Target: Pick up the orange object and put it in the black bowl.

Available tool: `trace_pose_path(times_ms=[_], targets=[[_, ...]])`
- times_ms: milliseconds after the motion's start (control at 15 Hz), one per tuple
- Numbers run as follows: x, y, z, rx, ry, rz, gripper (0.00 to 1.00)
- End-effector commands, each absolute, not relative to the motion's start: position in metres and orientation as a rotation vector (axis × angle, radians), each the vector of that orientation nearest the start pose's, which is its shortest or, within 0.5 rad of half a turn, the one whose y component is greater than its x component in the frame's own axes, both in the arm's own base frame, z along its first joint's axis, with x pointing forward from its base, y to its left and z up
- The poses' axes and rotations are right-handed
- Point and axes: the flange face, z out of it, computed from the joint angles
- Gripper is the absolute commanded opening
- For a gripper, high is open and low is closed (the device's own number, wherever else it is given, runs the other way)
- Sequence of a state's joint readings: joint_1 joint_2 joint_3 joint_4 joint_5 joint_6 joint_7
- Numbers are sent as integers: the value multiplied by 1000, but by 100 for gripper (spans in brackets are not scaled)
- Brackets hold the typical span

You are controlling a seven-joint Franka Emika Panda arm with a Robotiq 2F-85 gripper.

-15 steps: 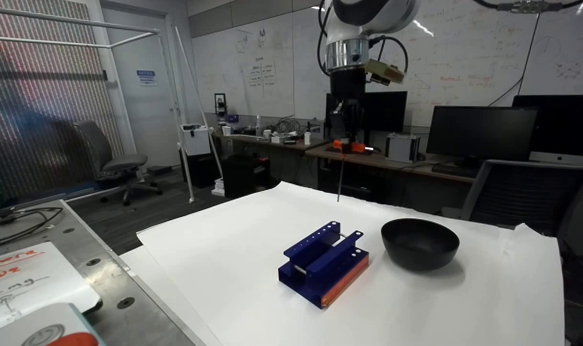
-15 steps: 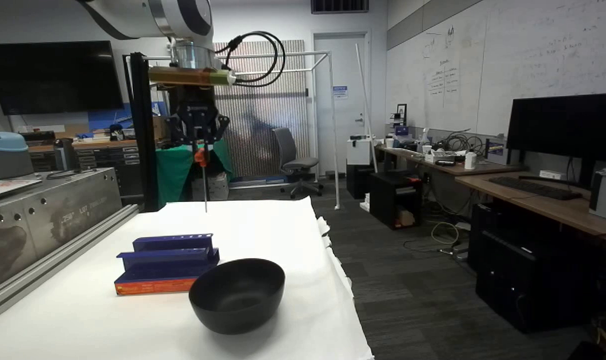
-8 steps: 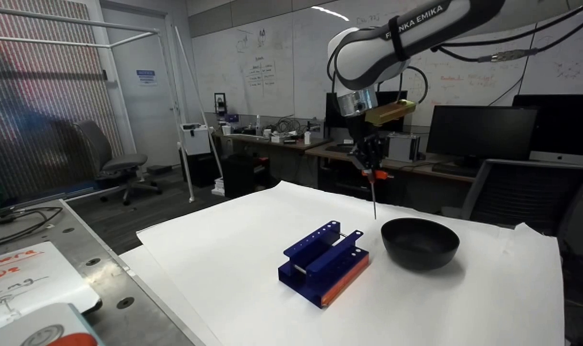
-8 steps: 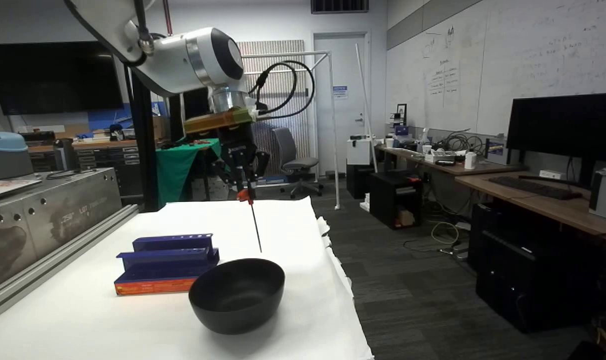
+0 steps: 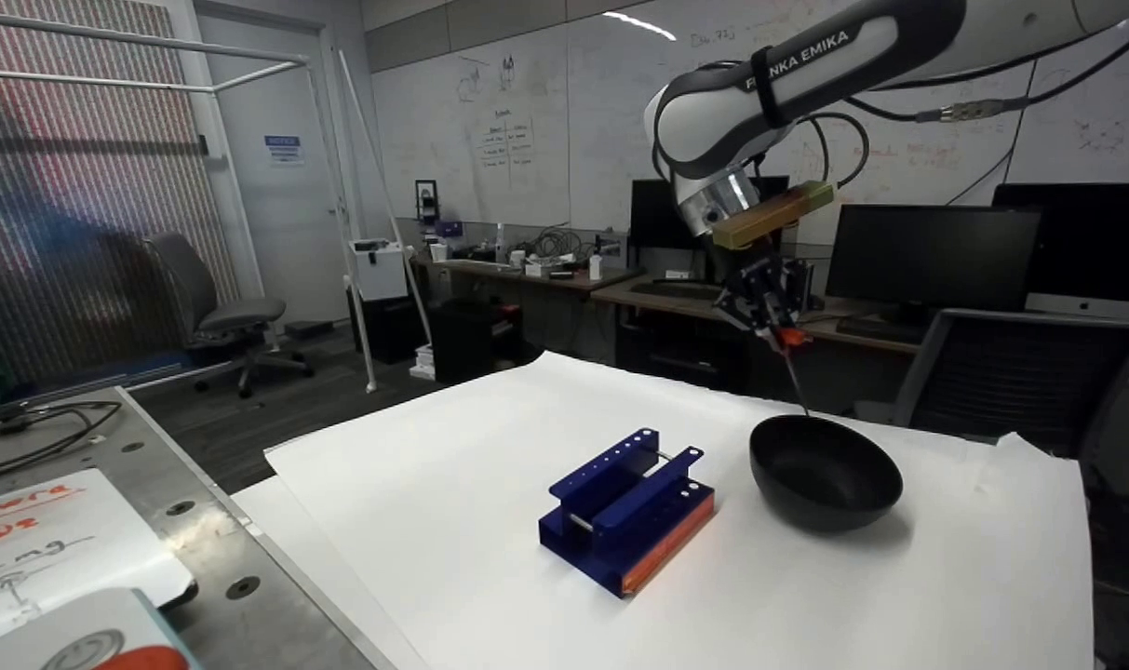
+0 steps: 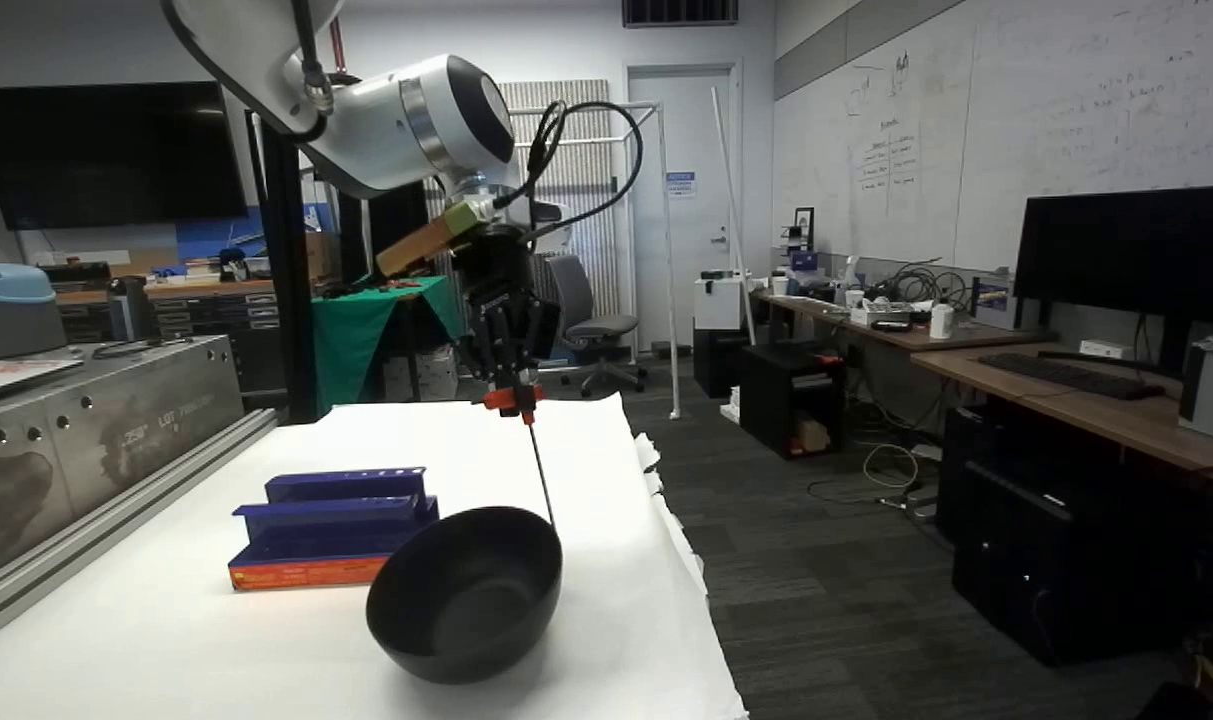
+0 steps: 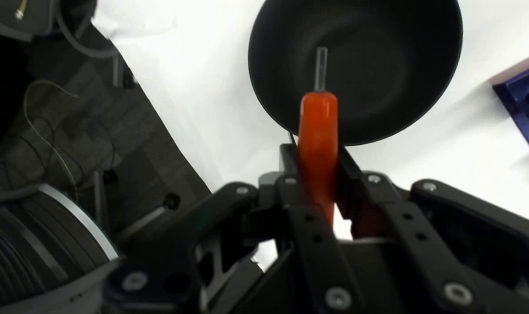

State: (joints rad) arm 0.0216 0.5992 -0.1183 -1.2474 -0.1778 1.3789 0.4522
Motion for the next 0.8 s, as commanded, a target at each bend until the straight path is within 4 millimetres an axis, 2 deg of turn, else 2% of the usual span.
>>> trace_pose_path(times_ms=[0, 400, 533, 733], targets=[[650, -65, 421, -3176, 1180, 895, 10], [638, -59, 427, -2914, 1564, 1124, 10], [636, -58, 420, -2826, 1593, 1228, 10], [647, -62, 388, -2773, 1573, 1249, 10]])
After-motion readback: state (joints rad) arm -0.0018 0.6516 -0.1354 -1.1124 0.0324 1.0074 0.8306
